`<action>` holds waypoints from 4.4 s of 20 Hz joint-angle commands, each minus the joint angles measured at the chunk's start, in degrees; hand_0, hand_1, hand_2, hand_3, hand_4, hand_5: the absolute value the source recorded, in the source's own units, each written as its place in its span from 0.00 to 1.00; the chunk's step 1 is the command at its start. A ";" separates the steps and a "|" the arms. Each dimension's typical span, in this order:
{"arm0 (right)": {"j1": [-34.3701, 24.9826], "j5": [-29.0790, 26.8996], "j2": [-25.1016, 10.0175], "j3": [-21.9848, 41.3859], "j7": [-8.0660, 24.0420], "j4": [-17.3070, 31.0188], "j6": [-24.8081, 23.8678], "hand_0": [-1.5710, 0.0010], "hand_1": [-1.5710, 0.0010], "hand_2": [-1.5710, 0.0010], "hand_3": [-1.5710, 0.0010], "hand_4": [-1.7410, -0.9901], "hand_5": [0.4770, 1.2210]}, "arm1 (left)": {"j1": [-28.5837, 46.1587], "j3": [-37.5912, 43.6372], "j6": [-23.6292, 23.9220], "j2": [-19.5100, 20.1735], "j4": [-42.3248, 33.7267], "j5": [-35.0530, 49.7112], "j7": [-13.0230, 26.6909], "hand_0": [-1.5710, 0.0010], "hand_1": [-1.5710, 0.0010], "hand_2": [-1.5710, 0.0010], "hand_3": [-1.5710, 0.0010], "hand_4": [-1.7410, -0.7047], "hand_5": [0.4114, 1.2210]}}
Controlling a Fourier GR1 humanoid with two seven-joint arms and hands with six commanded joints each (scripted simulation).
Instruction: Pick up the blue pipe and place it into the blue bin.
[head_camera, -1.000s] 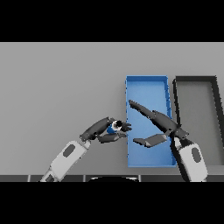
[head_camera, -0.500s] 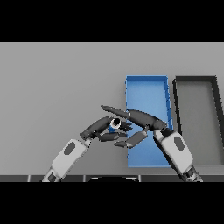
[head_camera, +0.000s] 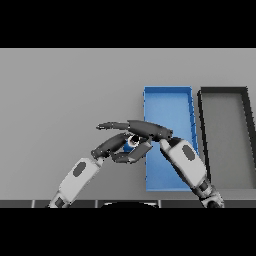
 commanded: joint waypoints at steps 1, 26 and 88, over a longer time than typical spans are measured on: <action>0.33 0.55 0.21 0.40 -0.49 0.03 0.37 0.82 0.80 0.79 0.85 0.52 0.07 | -0.90 -0.21 1.29 0.86 0.14 -2.84 2.59 0.21 0.29 0.30 0.41 0.12 1.00; 2.25 -0.99 4.46 1.00 -1.61 -2.33 -0.30 0.00 0.00 0.00 0.00 0.34 0.99 | 0.84 2.25 -6.42 0.00 0.20 -9.04 -1.73 0.84 0.87 0.86 0.94 0.76 0.68; -3.82 -33.20 -26.31 12.91 15.00 33.27 -40.50 0.69 0.71 0.72 0.83 0.63 0.89 | 5.40 3.12 -2.65 2.18 -4.60 -8.87 10.29 1.00 1.00 1.00 1.00 0.88 0.08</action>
